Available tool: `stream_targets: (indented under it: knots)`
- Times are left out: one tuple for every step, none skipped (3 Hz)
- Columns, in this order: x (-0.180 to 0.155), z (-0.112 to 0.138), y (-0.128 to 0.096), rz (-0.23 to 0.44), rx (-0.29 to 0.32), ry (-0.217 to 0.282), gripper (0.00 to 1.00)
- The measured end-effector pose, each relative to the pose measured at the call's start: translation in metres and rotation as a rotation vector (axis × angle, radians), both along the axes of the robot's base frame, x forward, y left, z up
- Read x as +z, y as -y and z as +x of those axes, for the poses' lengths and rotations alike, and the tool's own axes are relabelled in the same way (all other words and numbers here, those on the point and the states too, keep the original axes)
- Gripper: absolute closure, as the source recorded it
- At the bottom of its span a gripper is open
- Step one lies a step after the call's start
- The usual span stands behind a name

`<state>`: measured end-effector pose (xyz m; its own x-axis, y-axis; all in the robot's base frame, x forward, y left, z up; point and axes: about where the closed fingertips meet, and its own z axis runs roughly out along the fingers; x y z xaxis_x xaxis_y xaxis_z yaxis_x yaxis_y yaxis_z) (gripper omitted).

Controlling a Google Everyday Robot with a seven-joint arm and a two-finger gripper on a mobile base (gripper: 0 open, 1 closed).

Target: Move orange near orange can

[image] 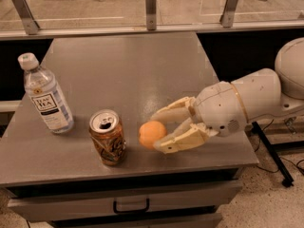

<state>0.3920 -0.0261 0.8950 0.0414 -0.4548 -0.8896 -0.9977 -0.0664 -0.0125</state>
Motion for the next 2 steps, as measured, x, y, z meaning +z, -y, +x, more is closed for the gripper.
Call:
stream_targets:
  knots:
    - [-0.011,0.002,-0.004,-0.012,-0.02,0.013,1.0]
    - [-0.023,0.001,-0.008,-0.03,-0.02,0.017,1.0]
